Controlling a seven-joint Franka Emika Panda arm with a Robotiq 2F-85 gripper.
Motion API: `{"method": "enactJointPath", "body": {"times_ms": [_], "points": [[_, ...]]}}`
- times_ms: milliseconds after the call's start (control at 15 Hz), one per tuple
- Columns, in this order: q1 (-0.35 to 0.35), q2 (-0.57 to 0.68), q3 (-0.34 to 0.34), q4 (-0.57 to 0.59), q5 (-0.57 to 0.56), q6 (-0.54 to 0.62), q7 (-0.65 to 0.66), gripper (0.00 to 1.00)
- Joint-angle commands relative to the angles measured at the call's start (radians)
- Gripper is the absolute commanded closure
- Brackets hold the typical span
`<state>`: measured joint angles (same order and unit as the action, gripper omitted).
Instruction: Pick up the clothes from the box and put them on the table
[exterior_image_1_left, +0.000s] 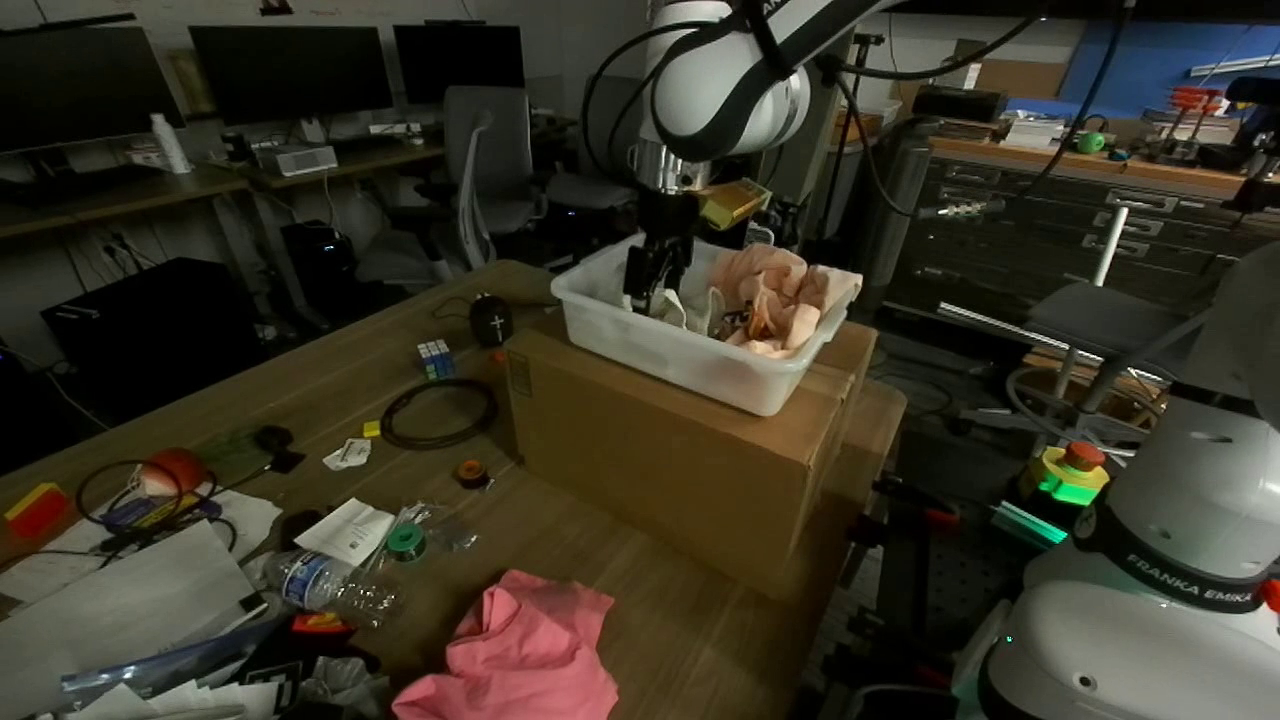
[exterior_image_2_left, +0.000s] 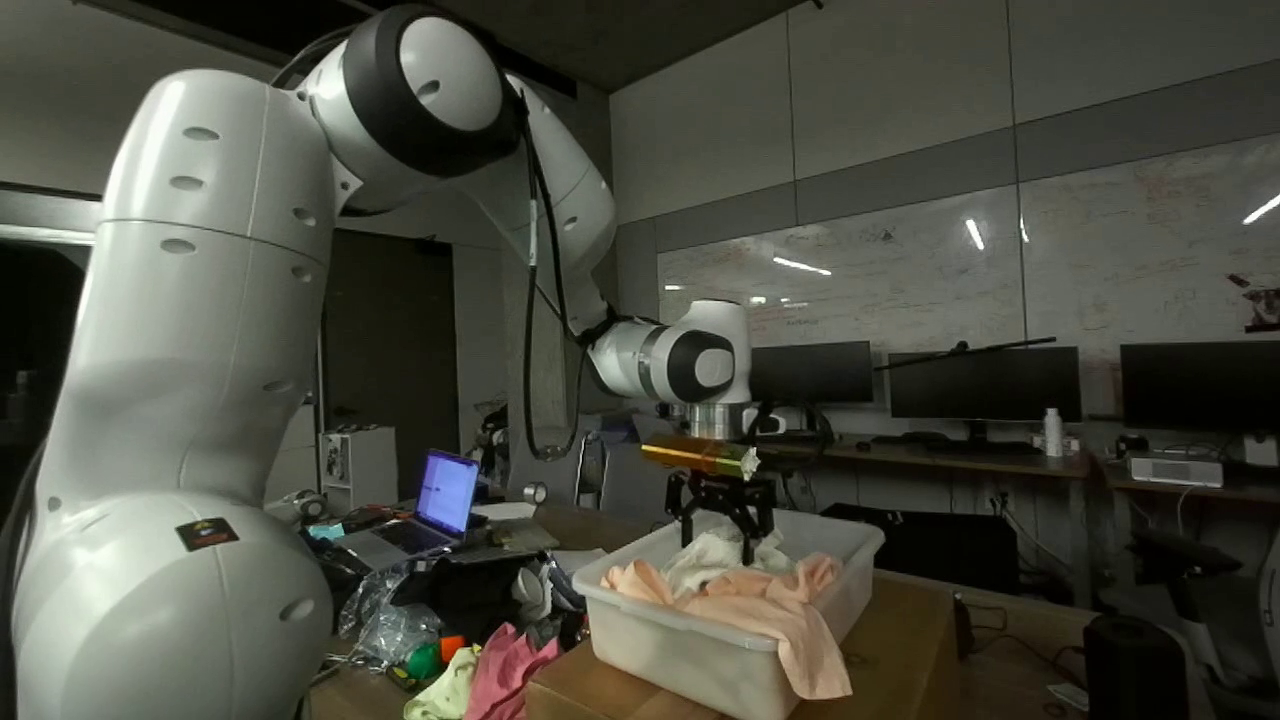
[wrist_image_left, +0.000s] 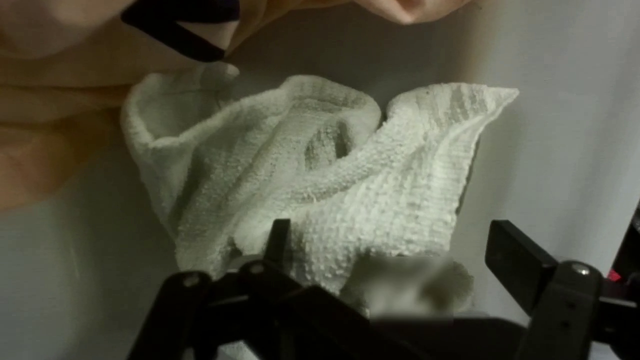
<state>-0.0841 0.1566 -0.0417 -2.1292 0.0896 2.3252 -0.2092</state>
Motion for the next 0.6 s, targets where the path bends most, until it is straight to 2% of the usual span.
{"method": "enactJointPath", "body": {"times_ms": [0,333,400,467,533], "points": [[0.009,0.014,-0.013,-0.009,-0.063,0.073,0.067,0.0],[0.021,0.027,-0.026,-0.02,-0.187,0.145,0.214,0.0],[0.021,0.028,-0.029,-0.021,-0.205,0.149,0.239,0.25],[0.022,0.028,-0.03,-0.022,-0.222,0.151,0.26,0.27],[0.022,0.028,-0.031,-0.023,-0.235,0.149,0.276,0.34]]}}
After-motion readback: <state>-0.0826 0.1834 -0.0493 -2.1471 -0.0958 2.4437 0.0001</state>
